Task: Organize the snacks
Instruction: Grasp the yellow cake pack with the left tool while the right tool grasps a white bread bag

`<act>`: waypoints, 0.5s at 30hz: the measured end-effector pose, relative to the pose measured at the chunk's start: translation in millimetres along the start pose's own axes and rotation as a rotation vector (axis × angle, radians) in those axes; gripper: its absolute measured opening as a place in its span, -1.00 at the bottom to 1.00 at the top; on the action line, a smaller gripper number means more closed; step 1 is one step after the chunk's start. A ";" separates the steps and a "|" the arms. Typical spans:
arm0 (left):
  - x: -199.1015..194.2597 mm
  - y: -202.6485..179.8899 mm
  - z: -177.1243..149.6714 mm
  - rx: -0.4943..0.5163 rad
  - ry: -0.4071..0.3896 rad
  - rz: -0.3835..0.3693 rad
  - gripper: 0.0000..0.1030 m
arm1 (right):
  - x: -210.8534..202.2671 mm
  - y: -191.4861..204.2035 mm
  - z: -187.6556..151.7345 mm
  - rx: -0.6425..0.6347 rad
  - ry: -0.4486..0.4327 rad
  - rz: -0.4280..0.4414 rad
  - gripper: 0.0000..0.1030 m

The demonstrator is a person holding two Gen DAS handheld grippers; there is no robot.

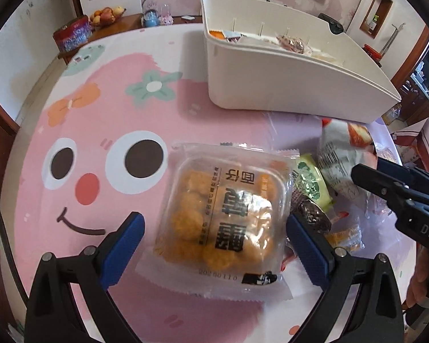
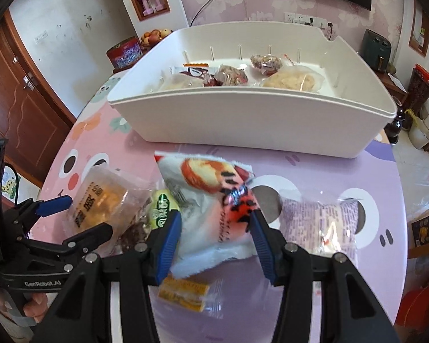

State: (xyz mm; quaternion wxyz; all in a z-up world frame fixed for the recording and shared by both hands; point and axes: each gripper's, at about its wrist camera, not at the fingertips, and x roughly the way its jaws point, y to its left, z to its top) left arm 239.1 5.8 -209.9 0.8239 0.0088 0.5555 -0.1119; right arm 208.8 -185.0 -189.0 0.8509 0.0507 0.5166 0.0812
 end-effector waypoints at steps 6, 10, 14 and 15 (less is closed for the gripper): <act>19.3 4.5 4.9 -0.002 0.043 0.018 0.92 | 9.9 0.0 5.9 -0.025 0.002 -0.002 0.06; 28.6 11.7 8.3 -0.027 0.075 0.006 0.92 | 13.9 0.3 8.5 -0.052 0.011 -0.010 0.15; 30.4 12.9 10.3 -0.027 0.073 0.011 0.92 | 15.4 3.6 14.2 -0.098 0.015 -0.035 0.16; 31.1 12.9 10.7 -0.028 0.073 0.011 0.92 | 17.6 4.6 15.6 -0.108 0.021 -0.041 0.17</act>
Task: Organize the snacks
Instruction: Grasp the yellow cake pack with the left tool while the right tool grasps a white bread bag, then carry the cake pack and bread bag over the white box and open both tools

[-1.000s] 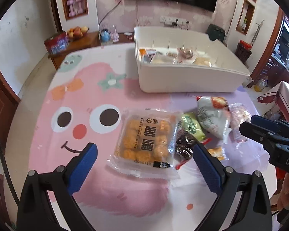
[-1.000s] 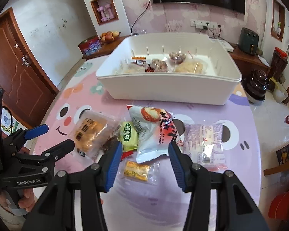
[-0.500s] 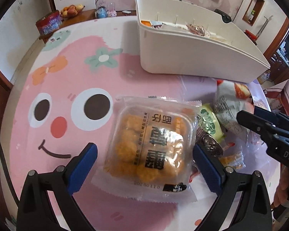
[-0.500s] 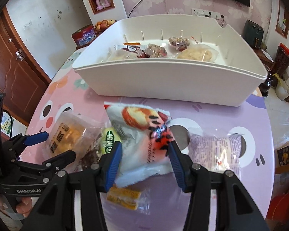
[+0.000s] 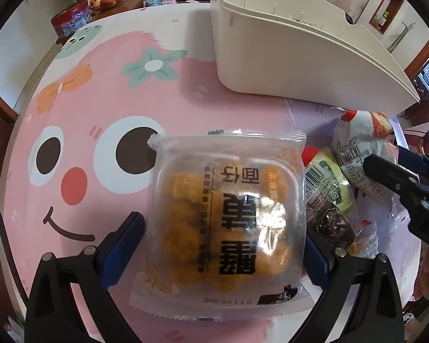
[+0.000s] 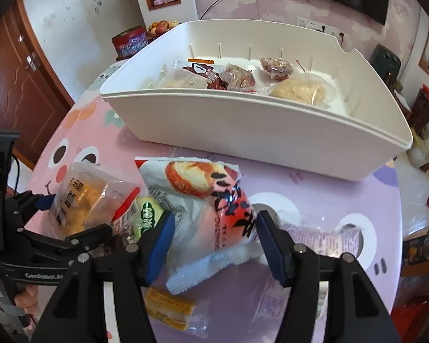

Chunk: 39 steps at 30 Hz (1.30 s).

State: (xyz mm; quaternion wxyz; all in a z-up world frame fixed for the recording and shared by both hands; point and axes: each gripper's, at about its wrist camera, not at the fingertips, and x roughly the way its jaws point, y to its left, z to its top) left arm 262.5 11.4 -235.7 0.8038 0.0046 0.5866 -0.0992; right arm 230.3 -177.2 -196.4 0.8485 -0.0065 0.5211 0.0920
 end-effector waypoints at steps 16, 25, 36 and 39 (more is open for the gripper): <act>-17.1 -4.7 -10.6 -0.021 -0.050 0.044 0.31 | 0.7 -1.8 -3.5 0.043 -0.009 0.073 -0.30; -70.7 -14.9 -13.3 -0.017 -0.136 0.025 0.30 | -47.4 7.4 -7.7 0.067 -0.093 0.118 -0.32; -164.3 -50.1 23.2 0.058 -0.289 -0.005 0.31 | -153.2 7.4 16.2 0.053 -0.316 0.095 -0.31; -188.8 -59.0 40.3 0.077 -0.347 0.016 0.32 | -177.4 4.6 29.7 0.046 -0.376 0.071 -0.31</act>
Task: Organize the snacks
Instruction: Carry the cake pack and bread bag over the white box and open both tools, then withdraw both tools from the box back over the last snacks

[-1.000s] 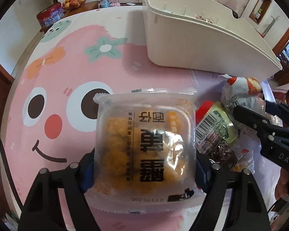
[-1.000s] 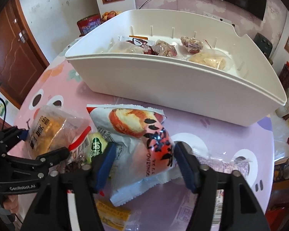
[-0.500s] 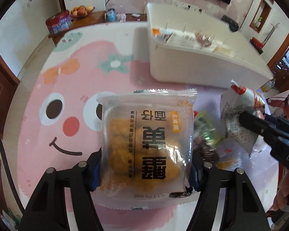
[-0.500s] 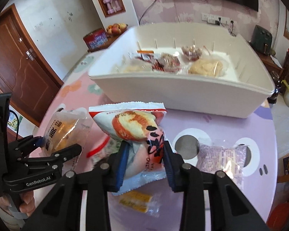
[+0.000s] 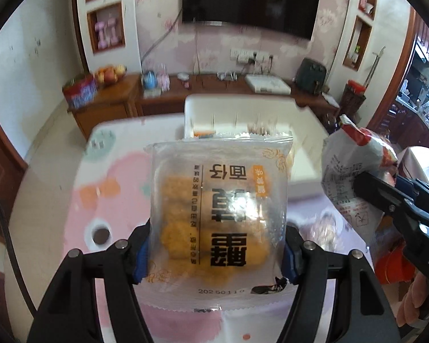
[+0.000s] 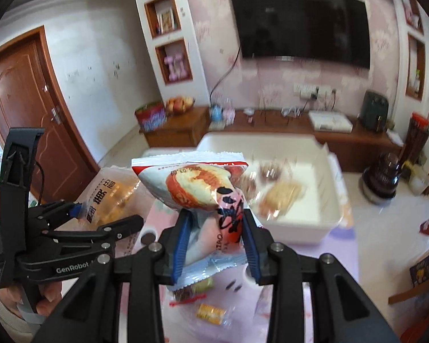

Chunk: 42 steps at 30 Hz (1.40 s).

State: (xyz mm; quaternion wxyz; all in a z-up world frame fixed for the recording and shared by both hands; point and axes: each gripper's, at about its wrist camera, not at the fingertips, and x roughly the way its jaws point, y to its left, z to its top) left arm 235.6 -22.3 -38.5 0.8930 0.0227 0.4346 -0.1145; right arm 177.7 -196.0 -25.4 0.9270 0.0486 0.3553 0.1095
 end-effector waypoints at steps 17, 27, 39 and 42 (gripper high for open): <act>8.5 -13.4 112.0 0.034 -0.103 0.081 0.36 | 21.2 -33.2 90.2 0.082 -0.096 -0.102 -0.29; 50.3 -24.7 121.8 0.050 -0.075 0.087 0.36 | 64.1 -45.9 95.6 0.125 -0.034 -0.139 -0.29; 85.6 -23.8 123.4 0.026 -0.056 0.087 0.65 | 113.3 -55.8 92.6 0.133 0.075 -0.151 -0.21; 84.2 -20.8 121.8 0.020 -0.078 0.087 0.84 | 122.2 -59.6 89.1 0.136 0.103 -0.161 -0.03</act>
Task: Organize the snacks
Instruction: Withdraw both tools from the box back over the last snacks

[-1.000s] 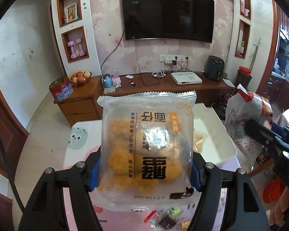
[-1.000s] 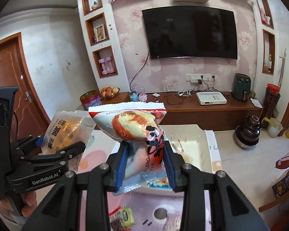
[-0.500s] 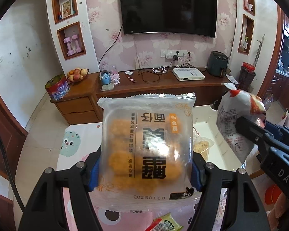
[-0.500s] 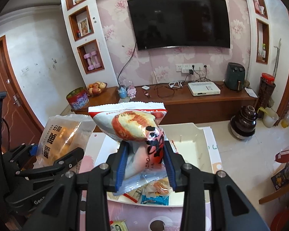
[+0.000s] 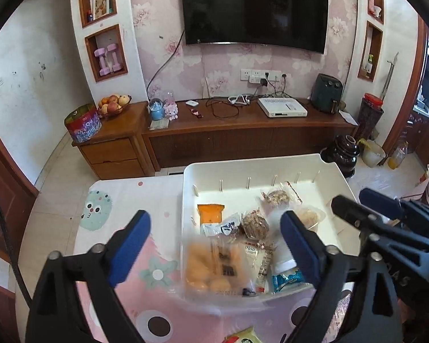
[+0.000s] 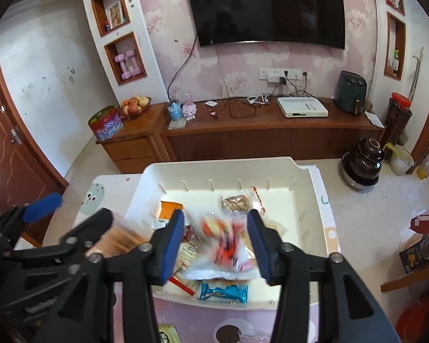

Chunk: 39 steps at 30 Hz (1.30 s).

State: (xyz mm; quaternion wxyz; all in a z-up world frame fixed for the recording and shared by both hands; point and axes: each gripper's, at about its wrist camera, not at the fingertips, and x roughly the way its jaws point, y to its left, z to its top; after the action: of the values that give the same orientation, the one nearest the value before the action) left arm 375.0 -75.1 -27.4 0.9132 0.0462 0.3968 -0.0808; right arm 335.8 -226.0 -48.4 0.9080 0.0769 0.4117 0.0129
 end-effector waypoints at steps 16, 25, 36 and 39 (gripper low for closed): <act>-27.7 5.8 -16.8 -0.017 -0.012 -0.013 0.89 | -21.7 3.2 -19.2 0.015 0.007 0.019 0.09; -75.4 6.4 -48.4 -0.016 -0.005 -0.017 0.89 | -64.5 5.1 -48.3 0.017 -0.004 0.022 0.09; -124.7 -5.0 -119.0 0.029 -0.004 -0.020 0.89 | -113.0 -4.1 -105.2 -0.004 -0.037 0.044 0.09; -129.0 -8.9 -137.3 0.040 0.014 -0.036 0.89 | -117.9 -8.4 -125.9 -0.022 -0.030 0.025 0.09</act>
State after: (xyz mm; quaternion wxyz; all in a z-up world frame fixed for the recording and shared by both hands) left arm 188.2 -49.2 -26.6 0.9077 0.0578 0.4021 -0.1050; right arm 163.1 -228.3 -43.5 0.9147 0.0722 0.3967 0.0276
